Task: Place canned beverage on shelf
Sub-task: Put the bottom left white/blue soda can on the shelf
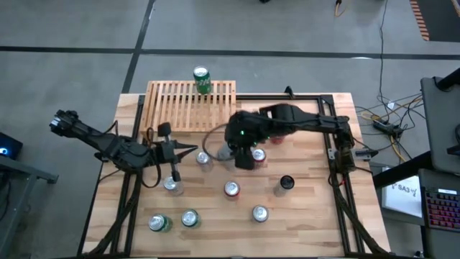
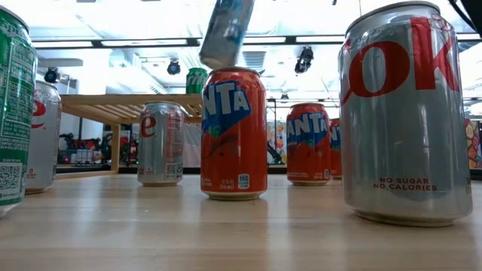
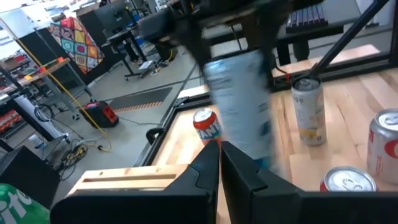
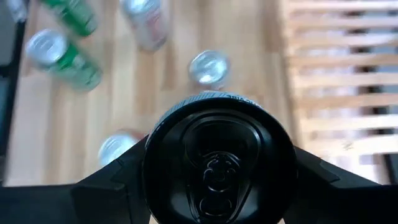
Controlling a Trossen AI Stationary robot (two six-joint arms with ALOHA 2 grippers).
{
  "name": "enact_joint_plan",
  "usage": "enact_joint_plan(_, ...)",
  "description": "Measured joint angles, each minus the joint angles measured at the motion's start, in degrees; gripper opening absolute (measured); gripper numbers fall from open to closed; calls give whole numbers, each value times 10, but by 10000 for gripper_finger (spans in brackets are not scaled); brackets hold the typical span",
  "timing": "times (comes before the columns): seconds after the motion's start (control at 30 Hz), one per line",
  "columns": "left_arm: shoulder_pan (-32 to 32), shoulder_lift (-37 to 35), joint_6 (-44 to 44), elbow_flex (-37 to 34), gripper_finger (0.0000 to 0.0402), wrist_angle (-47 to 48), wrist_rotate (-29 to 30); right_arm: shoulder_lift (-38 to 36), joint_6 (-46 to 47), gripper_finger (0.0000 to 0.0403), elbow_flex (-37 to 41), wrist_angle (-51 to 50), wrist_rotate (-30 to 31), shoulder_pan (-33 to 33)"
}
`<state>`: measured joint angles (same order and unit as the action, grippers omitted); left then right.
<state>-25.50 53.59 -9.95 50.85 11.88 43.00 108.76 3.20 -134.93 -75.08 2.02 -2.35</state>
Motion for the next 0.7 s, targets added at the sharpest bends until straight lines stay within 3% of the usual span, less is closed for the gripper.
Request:
enact_joint_plan(0.2,0,-23,7,-26,0,2,0,-1,-15,235,0,47,3,32)
enact_joint_plan(0.6,2,-41,5,-41,0,1,1,0,-82,235,-1,129,132,79)
enact_joint_plan(0.7,2,-41,-1,-41,0,-14,12,0,-96,235,-1,145,134,85)
